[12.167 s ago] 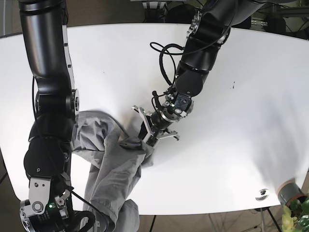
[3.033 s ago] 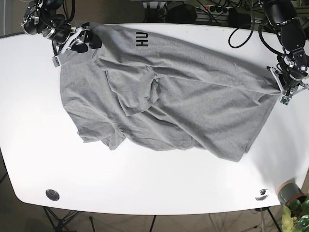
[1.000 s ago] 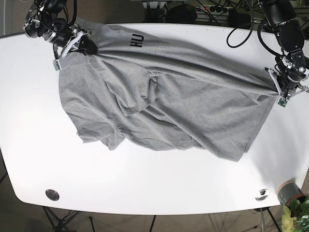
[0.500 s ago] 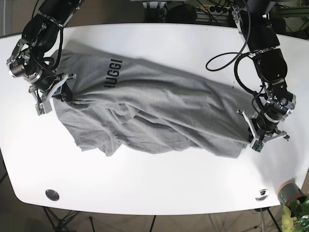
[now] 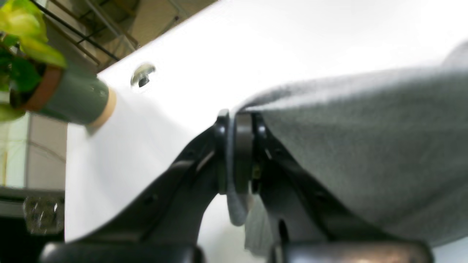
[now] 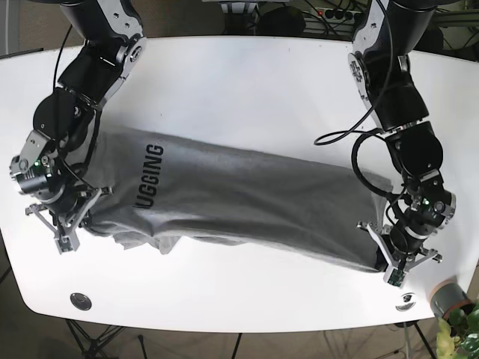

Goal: Fold the T-shirt properly
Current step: 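Lift the grey T-shirt high with both grippers, letting it hang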

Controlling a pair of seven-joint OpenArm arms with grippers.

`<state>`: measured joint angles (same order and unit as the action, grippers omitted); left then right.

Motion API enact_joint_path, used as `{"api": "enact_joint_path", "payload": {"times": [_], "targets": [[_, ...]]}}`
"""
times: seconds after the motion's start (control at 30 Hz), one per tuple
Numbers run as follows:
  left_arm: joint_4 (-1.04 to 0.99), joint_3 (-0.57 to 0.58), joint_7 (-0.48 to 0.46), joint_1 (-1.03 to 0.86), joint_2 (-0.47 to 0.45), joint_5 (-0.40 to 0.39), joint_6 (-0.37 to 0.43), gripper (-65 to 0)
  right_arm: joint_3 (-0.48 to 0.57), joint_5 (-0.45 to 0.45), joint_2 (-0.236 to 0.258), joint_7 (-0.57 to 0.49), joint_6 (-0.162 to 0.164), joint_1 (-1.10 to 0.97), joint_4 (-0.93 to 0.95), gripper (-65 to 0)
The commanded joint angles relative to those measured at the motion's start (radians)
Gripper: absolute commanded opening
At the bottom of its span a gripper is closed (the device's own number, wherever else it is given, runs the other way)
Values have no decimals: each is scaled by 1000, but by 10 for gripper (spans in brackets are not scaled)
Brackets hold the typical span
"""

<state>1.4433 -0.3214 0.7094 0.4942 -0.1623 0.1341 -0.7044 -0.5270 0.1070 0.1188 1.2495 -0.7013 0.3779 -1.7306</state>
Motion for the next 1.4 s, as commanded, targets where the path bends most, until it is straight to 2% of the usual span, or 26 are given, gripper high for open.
{"api": "enact_joint_path", "payload": {"times": [0.0, 0.13, 0.27, 0.4, 0.53, 0.7, 0.87, 1.0, 1.2, 1.3, 1.37], "targets": [[-36, 1, -24, 67, -10, -12, 6, -650, 23, -48, 17, -41, 3, 77, 13, -628], [-115, 1, -38, 128, -15, -14, 44, -650, 63, -100, 17, -55, 3, 174, 68, -628], [-180, 0, -119, 179, -15, -12, 45, -650, 66, -111, 17, -55, 3, 286, 136, -626], [-198, -2, -138, 265, -21, -11, 45, -650, 87, -111, 58, -52, 3, 393, 174, -626], [-232, 1, -138, 370, -70, -11, 45, -650, 190, -111, 101, -52, 3, 502, 202, -626], [-270, 1, -138, 512, -107, -12, 45, -650, 262, -109, 118, -49, 3, 637, 205, -626], [-269, 1, -135, 647, -144, -11, 44, -650, 319, -109, 166, -4, 3, 800, 208, -626], [-266, 1, -121, 729, -159, -12, 42, -650, 361, -109, 180, 9, 3, 909, 220, -626], [-194, 0, -43, 752, -159, -15, 38, -650, 357, -106, 206, 52, 3, 928, 194, -626], [-125, 0, -12, 680, -159, -15, 38, -650, 356, -100, 235, 60, 3, 899, 162, -626], [-85, 1, -10, 625, -155, -17, 36, -650, 353, -100, 235, 59, 3, 838, 129, -626]]}}
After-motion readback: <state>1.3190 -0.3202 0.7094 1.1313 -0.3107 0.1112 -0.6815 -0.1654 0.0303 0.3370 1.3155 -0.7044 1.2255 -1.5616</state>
